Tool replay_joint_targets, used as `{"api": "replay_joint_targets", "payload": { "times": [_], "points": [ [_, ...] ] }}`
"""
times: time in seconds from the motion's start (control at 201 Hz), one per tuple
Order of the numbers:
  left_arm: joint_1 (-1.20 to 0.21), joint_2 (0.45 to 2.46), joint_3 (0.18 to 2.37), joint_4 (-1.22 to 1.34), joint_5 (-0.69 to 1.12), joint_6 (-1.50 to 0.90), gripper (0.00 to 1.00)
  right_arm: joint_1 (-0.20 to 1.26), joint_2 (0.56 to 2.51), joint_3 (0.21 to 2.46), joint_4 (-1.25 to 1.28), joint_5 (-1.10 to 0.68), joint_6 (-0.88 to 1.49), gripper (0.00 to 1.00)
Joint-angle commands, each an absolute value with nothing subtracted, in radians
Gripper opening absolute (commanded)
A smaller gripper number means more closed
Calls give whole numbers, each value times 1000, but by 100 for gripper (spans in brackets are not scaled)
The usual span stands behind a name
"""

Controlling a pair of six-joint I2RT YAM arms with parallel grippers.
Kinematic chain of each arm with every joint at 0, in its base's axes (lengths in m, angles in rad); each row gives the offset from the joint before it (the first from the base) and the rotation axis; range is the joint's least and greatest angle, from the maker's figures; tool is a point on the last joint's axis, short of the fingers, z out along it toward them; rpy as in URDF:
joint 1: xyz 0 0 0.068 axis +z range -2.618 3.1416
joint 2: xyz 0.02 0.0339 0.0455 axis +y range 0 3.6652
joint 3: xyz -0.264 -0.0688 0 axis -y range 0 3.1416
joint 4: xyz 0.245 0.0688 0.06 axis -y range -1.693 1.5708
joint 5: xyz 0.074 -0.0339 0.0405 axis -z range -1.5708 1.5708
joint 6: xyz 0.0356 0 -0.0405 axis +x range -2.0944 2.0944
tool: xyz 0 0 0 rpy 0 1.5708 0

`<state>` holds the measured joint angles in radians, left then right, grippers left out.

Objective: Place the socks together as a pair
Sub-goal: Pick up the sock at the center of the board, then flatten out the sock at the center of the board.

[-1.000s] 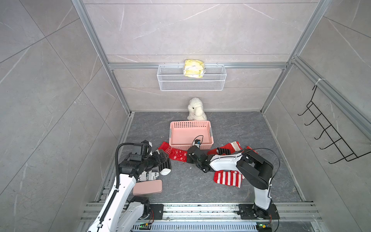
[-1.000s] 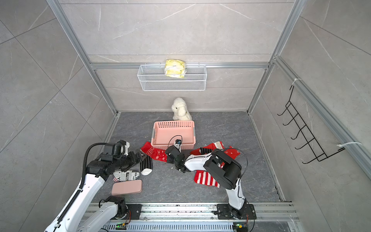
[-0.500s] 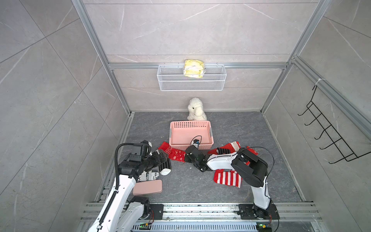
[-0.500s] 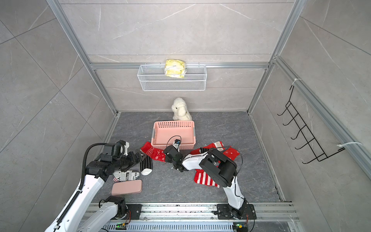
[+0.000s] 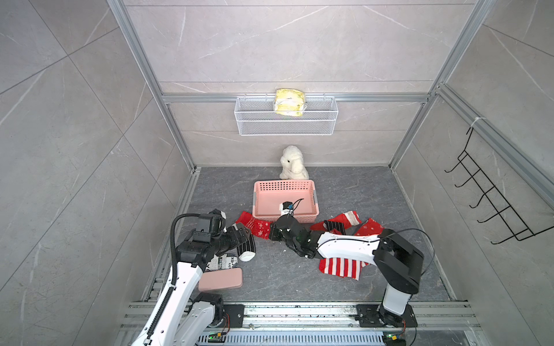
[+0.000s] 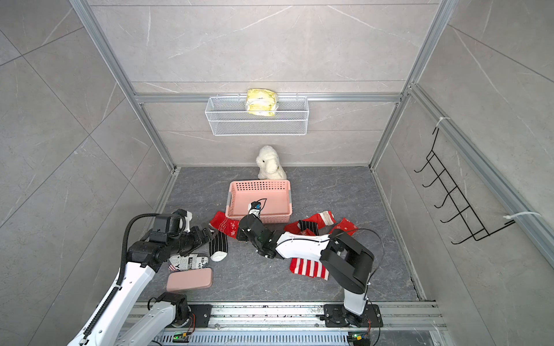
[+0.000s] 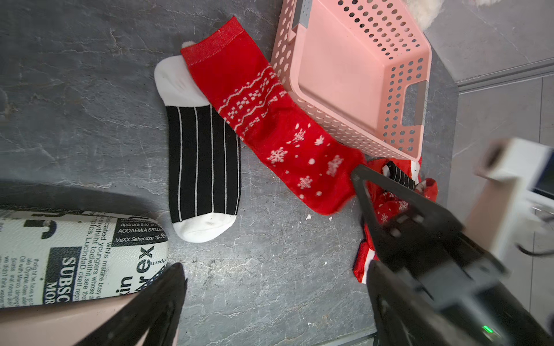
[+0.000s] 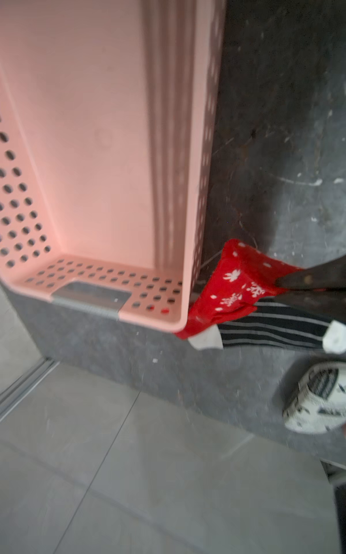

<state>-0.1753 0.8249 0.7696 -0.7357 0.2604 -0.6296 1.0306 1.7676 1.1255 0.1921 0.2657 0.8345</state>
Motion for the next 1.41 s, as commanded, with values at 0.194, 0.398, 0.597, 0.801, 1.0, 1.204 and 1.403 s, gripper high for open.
{"api": "replay_joint_targets", "payload": {
  "times": [0.194, 0.398, 0.597, 0.801, 1.0, 1.204, 1.403],
  "points": [
    [-178, 784, 776, -763, 193, -635, 95, 1048, 1441, 1091, -11, 209, 700, 0],
    [-178, 789, 773, -760, 195, -638, 95, 1049, 1188, 997, -227, 181, 704, 0],
    [-177, 796, 772, -755, 210, -646, 95, 1051, 1021, 928, -383, 170, 715, 0],
    [-178, 805, 768, -753, 202, -651, 95, 1061, 1146, 919, -344, 100, 726, 0],
    [-177, 806, 782, -784, 128, -656, 95, 1070, 1432, 976, -88, 7, 754, 0],
    [-178, 800, 779, -782, 103, -658, 95, 1074, 1695, 1149, 43, -90, 786, 1],
    [-177, 814, 779, -785, 106, -659, 95, 1075, 1752, 1152, 93, -105, 809, 61]
  ]
}}
